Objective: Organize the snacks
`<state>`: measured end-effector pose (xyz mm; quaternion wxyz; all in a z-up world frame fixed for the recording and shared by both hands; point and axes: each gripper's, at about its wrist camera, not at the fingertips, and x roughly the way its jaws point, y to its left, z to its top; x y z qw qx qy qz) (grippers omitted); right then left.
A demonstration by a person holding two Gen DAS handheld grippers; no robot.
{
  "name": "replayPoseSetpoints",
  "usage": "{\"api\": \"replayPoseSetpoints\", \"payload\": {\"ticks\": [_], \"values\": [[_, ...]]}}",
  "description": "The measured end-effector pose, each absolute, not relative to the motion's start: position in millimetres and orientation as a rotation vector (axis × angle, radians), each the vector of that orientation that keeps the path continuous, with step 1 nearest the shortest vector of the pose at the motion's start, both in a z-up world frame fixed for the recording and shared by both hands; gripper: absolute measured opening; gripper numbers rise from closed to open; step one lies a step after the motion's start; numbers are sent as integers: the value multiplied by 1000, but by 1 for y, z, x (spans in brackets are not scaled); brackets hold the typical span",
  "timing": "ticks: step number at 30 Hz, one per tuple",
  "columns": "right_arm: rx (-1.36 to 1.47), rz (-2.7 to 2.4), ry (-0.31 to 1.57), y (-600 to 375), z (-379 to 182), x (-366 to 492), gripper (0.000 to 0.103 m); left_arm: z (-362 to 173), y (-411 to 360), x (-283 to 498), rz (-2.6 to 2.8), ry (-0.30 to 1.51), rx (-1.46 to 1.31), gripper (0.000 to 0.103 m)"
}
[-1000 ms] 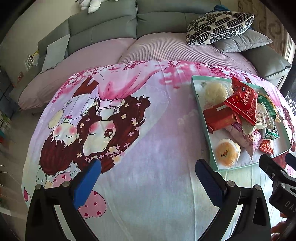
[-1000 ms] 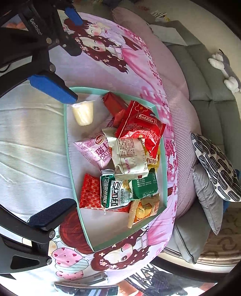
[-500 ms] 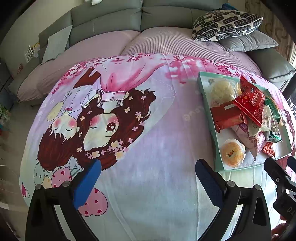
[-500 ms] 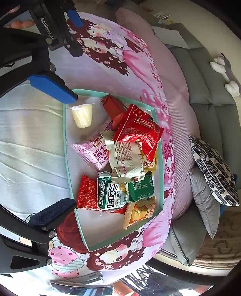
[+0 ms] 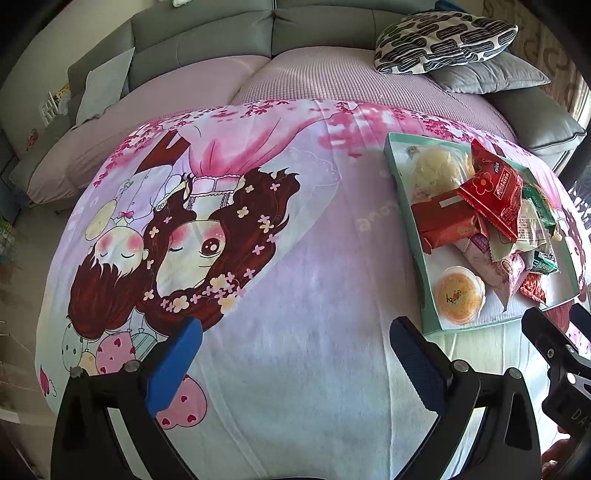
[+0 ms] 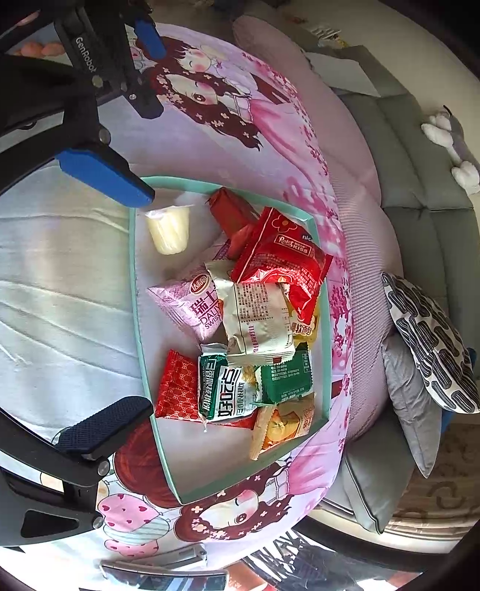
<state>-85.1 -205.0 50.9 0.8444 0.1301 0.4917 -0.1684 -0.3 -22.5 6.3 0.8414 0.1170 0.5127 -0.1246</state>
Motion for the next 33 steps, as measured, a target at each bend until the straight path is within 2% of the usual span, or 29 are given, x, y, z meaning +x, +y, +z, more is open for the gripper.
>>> {"api": "replayPoseSetpoints", "payload": {"ticks": [33], "values": [[282,-369,1045,-207,49,-86,103,4,-23,0,-262,1093,256,101]]}}
